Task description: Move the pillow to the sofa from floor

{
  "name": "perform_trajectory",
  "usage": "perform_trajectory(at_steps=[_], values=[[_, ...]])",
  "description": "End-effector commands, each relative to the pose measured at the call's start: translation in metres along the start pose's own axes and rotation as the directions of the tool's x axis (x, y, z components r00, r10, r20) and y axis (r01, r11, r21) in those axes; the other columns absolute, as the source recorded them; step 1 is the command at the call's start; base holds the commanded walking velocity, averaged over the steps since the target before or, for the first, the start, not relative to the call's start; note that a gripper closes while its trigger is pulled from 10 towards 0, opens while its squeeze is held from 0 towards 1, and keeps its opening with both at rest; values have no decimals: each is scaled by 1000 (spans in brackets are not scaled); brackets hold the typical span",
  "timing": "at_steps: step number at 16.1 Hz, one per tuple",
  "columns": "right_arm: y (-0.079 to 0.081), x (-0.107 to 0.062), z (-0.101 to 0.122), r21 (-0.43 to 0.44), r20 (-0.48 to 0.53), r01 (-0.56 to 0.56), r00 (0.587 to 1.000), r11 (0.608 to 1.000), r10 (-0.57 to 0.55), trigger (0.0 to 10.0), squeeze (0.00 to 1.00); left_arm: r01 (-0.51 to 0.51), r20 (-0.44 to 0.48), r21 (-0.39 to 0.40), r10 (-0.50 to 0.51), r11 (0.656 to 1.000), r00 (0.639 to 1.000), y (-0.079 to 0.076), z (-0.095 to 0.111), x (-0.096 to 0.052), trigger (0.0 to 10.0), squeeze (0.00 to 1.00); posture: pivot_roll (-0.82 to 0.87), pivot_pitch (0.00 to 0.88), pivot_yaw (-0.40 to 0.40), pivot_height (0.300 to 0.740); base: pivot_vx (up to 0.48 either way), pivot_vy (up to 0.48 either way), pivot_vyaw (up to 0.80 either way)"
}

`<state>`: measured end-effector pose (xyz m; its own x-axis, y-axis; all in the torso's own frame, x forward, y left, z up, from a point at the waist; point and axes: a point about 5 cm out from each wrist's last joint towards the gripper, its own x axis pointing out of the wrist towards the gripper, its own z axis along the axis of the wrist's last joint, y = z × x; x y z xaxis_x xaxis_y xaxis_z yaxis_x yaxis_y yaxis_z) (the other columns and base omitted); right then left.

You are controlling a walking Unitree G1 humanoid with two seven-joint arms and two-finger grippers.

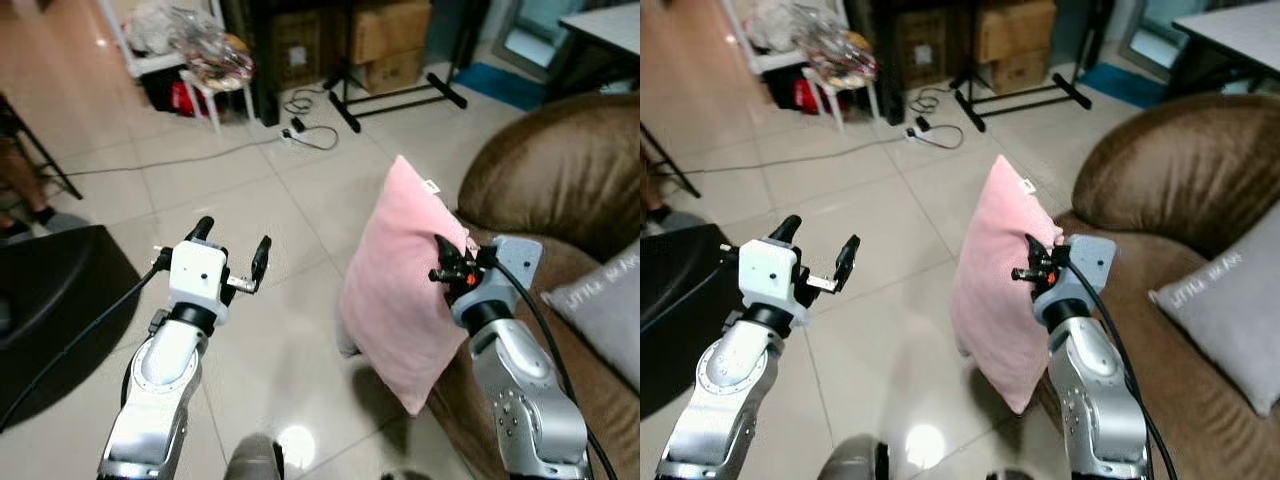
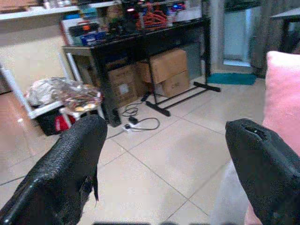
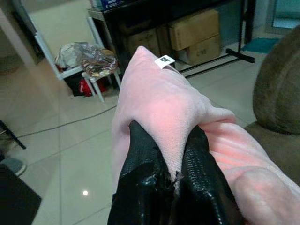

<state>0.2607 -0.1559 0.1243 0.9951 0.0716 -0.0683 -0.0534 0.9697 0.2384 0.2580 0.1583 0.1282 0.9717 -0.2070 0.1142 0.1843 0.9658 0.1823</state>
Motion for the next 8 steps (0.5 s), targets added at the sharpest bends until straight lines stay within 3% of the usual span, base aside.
perform_trajectory(at_steps=[1,4,5,6,8], values=[[-2,0,6,13,27,17,999,1000,-18,10000,0,-27,-2,12,27,1000,1000,4,0,0,10000,506,-9,0,1,737,0,0,0],[-11,0,2,44,12,79,997,996,-80,10000,0,-29,-36,27,30,999,999,5,-3,1,10000,490,-10,0,8,740,0,0,0],[-11,-1,1,43,10,84,996,996,-84,10000,0,-30,-42,29,31,999,999,5,-4,1,10000,404,-11,0,8,740,0,0,0],[-11,0,1,43,8,86,996,995,-86,10000,0,-31,-57,30,32,999,998,5,-5,1,10000,392,-10,0,9,740,0,0,0],[-10,1,1,15,23,92,995,996,-93,10000,0,-7,-86,-6,6,1000,996,3,-8,0,10000,384,-8,0,11,740,0,0,0]])
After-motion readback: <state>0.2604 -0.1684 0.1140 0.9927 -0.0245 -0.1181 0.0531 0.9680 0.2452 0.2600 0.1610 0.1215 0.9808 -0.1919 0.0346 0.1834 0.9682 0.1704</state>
